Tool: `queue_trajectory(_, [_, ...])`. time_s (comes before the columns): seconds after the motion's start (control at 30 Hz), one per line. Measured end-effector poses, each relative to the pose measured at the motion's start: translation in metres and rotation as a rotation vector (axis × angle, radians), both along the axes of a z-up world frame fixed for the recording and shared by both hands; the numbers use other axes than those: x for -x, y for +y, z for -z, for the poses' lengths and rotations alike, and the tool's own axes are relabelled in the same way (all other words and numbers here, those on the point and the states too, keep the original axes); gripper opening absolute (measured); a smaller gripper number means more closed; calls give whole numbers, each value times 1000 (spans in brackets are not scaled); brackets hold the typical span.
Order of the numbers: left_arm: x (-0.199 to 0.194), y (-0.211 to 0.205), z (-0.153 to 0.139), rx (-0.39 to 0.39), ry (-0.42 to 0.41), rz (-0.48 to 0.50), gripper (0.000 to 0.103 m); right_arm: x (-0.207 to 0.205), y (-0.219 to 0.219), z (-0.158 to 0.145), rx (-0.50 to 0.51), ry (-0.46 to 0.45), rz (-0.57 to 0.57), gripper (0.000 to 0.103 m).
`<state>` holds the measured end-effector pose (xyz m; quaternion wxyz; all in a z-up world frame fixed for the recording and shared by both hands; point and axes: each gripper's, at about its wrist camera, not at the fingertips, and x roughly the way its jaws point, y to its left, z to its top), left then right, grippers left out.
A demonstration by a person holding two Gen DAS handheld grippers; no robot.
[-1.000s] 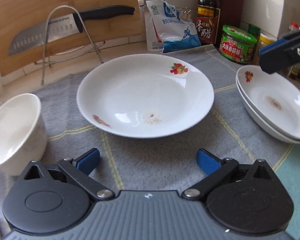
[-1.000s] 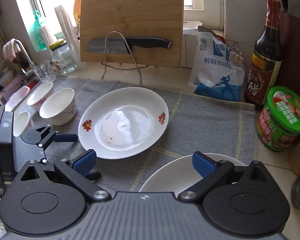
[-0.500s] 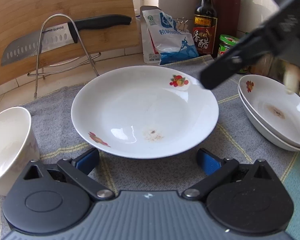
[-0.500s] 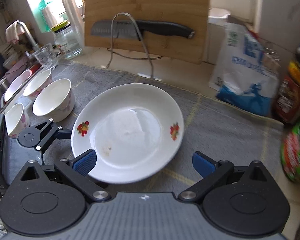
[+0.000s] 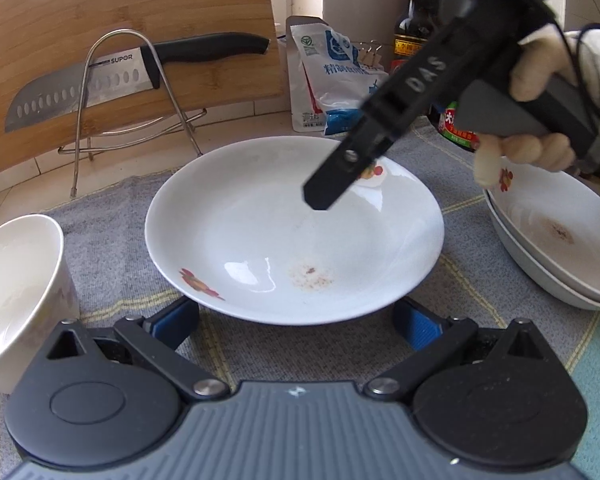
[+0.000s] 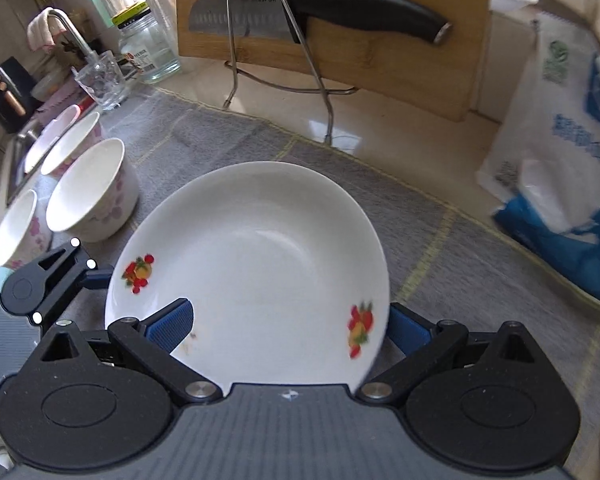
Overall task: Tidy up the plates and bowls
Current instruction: 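Grasp the rim of the white flower plate with the right tool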
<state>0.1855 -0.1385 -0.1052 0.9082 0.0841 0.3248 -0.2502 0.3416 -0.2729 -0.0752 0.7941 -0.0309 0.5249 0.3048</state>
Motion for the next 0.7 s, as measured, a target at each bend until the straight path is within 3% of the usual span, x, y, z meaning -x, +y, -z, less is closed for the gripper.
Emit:
queue_trajectory(0.33, [0,0,0,-5,-2,11,103,-33,-2,6,-116,81,-24,99])
queue_trajectory(0.7, [-1,-1,0,-16,-6,28,102,-48,-8,6,-159,145,-39,89])
